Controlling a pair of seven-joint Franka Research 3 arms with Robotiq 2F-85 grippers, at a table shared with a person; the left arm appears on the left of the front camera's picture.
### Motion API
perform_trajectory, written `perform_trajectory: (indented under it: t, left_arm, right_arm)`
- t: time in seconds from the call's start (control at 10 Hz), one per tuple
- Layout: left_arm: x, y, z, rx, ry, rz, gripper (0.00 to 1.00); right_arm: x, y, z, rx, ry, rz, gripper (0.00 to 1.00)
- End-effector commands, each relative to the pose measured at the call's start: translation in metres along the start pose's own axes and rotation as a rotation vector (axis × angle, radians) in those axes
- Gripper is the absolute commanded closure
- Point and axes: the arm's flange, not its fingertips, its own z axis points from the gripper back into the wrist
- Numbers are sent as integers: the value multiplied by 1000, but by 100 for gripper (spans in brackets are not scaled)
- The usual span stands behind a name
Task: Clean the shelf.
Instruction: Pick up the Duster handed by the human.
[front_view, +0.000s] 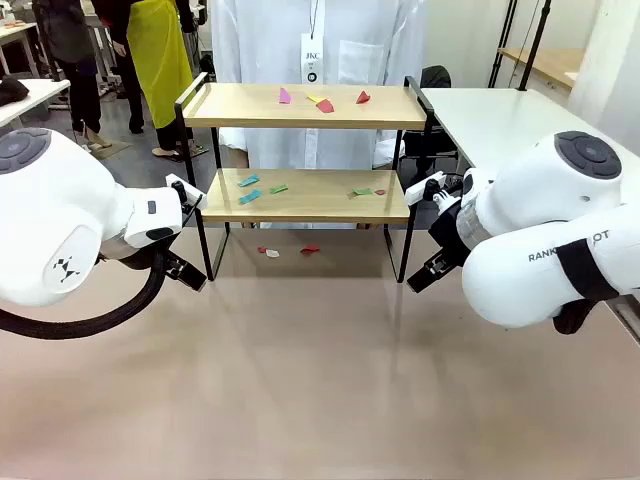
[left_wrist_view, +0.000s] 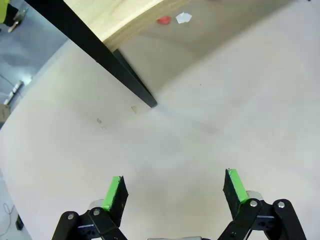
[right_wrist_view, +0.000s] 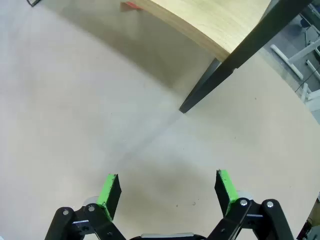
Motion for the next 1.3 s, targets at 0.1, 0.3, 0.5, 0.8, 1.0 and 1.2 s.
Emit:
perform_trajectory:
  t: [0.1, 0.3, 0.5, 0.8, 1.0, 1.2]
  left_arm:
    - [0, 0, 0, 0, 0, 0, 0]
    - [0, 0, 0, 0, 0, 0, 0]
    - [0, 0, 0, 0, 0, 0, 0]
    - [0, 0, 0, 0, 0, 0, 0]
    - [7, 11, 22, -59, -10, -14, 0]
    - [17, 38, 67, -52, -45, -28, 0]
  right_arm:
    - [0, 0, 0, 0, 0, 0, 0]
    - [0, 0, 0, 0, 0, 0, 0]
    - [0, 0, 0, 0, 0, 0, 0]
    - [0, 0, 0, 0, 0, 0, 0]
    - [13, -15, 23, 15, -35, -3, 0]
    - [23, -44, 59, 57, -110, -25, 0]
